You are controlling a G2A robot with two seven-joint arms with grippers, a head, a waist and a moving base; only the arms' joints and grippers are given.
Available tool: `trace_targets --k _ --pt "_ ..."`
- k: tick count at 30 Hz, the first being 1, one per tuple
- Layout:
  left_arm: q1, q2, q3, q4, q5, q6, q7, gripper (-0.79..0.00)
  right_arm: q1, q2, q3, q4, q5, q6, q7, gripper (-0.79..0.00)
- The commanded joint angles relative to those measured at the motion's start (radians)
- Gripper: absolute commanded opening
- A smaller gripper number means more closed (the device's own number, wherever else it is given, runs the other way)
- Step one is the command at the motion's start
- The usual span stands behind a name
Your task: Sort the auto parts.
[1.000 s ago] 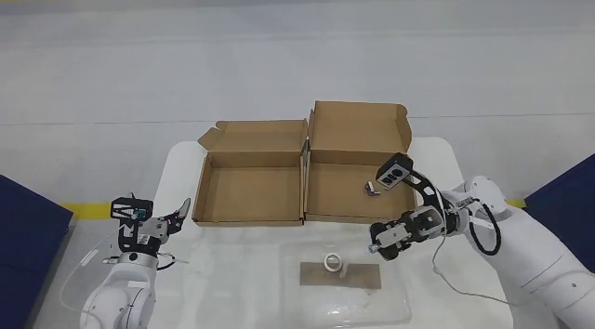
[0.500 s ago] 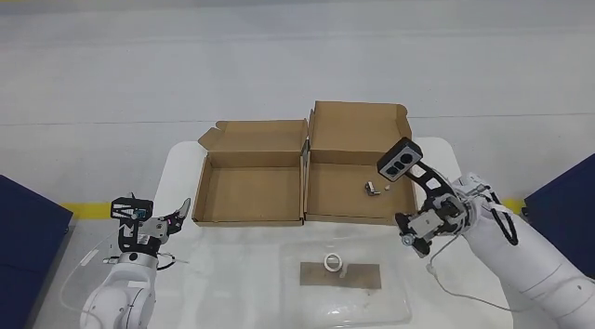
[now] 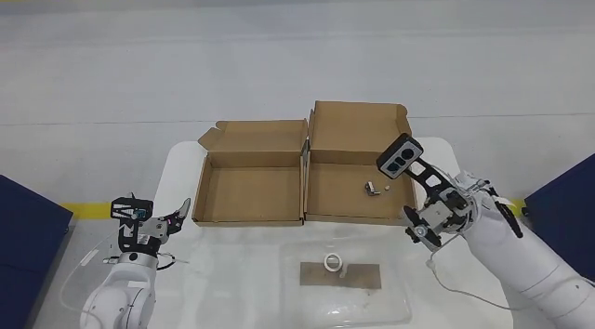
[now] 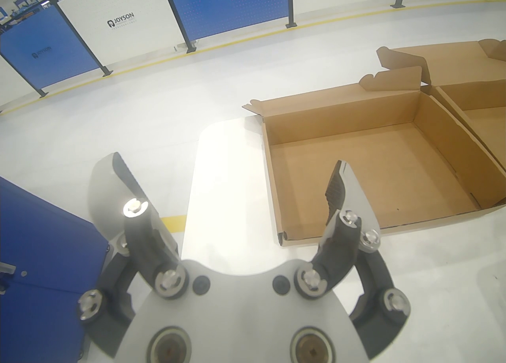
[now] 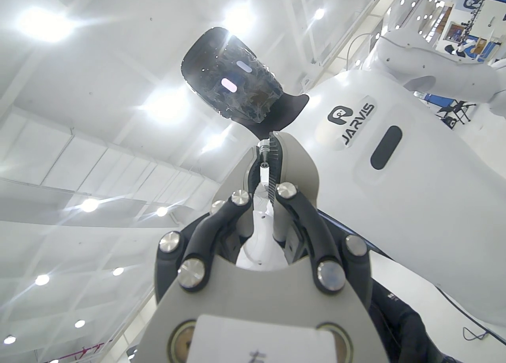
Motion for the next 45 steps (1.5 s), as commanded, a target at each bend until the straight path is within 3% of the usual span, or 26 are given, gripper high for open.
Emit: trace_targets --k 1,16,27,45 --pt "0.000 0.000 0.000 0.000 0.000 0.000 0.000 0.000 -0.012 -0.006 0.010 -0.023 0.049 0.028 -0.023 -0.785" --pt "0.000 0.000 0.000 0.000 0.000 0.000 0.000 0.000 -0.049 -0.050 0.074 -0.084 0.179 0.177 -0.119 -0.785" --pt "0.000 0.000 0.000 0.000 0.000 0.000 0.000 0.000 -0.079 -0.084 0.116 -0.097 0.238 0.196 -0.188 -0.785" --pt "0.000 0.000 0.000 0.000 0.000 0.000 0.000 0.000 -0.128 -0.103 0.169 -0.115 0.263 0.201 -0.246 -0.785"
